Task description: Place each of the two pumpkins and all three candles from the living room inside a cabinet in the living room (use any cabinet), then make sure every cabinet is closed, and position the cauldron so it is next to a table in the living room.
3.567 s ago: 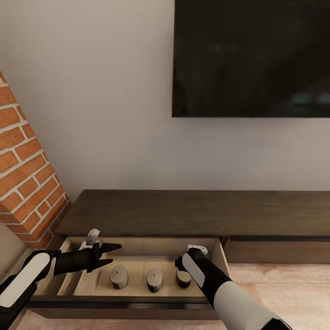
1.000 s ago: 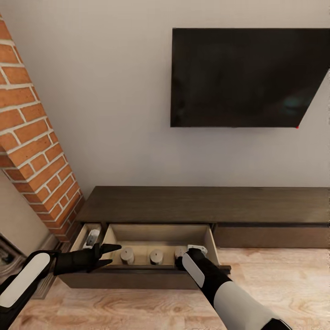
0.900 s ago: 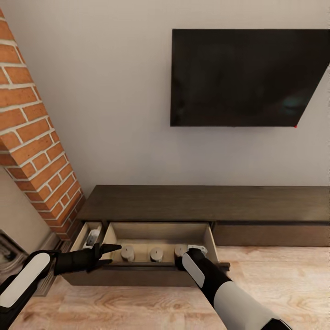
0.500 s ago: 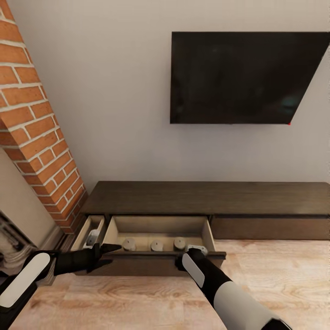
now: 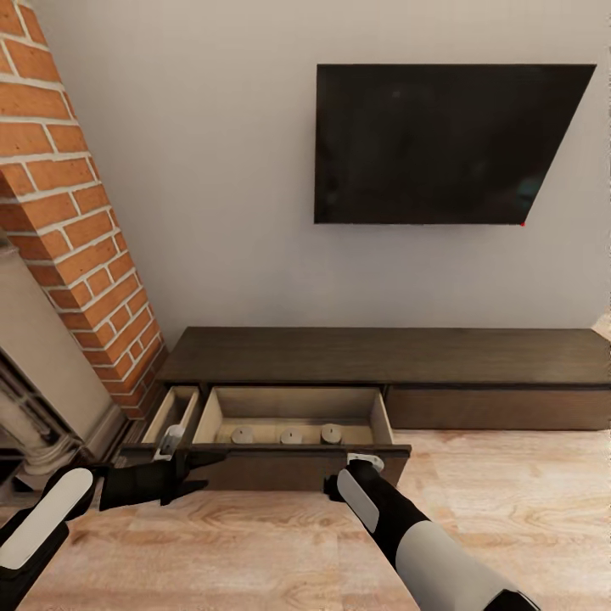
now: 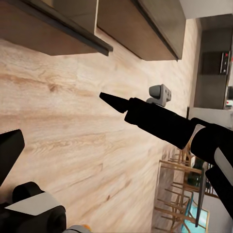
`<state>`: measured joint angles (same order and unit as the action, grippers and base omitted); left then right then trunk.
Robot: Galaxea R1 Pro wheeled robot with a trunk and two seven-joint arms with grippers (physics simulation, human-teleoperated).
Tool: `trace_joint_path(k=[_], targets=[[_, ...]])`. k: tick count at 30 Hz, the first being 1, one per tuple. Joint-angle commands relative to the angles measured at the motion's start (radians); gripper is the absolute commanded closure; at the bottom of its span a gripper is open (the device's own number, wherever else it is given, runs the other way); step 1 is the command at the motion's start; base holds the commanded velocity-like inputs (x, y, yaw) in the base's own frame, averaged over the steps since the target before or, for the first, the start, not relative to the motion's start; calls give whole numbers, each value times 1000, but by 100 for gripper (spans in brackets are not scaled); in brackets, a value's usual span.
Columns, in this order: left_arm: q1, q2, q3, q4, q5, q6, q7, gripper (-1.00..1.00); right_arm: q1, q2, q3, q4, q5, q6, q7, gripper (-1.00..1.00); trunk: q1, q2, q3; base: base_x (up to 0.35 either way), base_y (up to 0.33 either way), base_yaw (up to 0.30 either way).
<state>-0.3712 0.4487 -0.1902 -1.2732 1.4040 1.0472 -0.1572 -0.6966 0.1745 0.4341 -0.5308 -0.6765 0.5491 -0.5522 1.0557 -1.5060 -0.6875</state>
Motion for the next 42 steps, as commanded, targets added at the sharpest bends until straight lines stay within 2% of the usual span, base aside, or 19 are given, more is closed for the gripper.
trace_joint_path(k=[1, 3, 8, 18, 21, 23, 25, 30, 32, 34, 35, 38, 39, 41, 42], targets=[[0, 0, 0, 0, 0, 0, 0, -100, 0, 0, 0, 0, 0, 0, 0, -100, 0, 0, 0, -198, 0, 0], [0, 0, 0, 0, 0, 0, 0, -100, 0, 0, 0, 0, 0, 0, 0, -100, 0, 0, 0, -198, 0, 0], [0, -1, 0, 1, -2, -1, 1, -100, 0, 0, 0, 0, 0, 0, 0, -100, 19, -35, -16, -198, 0, 0], [0, -5, 1, 12, -54, -8, 9, -100, 0, 0, -1, 0, 0, -3, 0, -100, 57, -105, -47, -138, 0, 0], [0, -7, 6, 32, -96, -10, 44, -100, 0, 0, -1, 0, 0, -17, 0, -100, 69, -126, -56, -20, 0, 0], [0, -9, 17, 69, -153, -13, 88, -100, -2, 0, 0, 1, 5, -25, 1, -100, 77, -140, -63, -7, 0, 0], [0, -10, 19, 87, -174, -26, 103, -100, -2, 0, 0, 1, 8, -27, 1, -100, 84, -154, -69, -3, 0, 0], [0, -12, 2, 126, -208, -154, 125, -100, -4, 0, 0, 1, 12, -30, 1, -100, 103, -189, -85, 0, 0, 0], [0, -20, -19, 134, -247, -202, 144, -100, -4, 0, 0, 2, 13, -33, 2, -100, 111, -203, -91, 0, 0, 0], [0, -37, -30, 141, -306, -242, 169, -100, -4, 0, 0, 2, 13, -40, 1, -100, 119, -217, -97, 0, 0, 0], [0, -43, -32, 143, -323, -253, 175, -100, -4, 0, 0, 2, 13, -42, 1, -100, 123, -224, -100, 0, 0, 0], [0, -86, -37, 160, -431, -322, 199, -100, -4, 0, -1, 1, 12, -76, 1, -100, 134, -245, -110, 0, 0, 0], [0, -94, -38, 165, -450, -333, 201, -100, -4, 0, -1, 1, 11, -83, 1, -100, 138, -252, -113, 0, 0, 0], [0, -132, -39, 189, -526, -377, 206, -100, -4, 0, 0, 5, 10, -119, 3, -100, 146, -266, -119, 0, 0, 0], [0, -143, -39, 196, -545, -388, 207, -100, -4, 0, 0, 7, 10, -131, 5, -100, 149, -273, -122, 0, 0, 0]])
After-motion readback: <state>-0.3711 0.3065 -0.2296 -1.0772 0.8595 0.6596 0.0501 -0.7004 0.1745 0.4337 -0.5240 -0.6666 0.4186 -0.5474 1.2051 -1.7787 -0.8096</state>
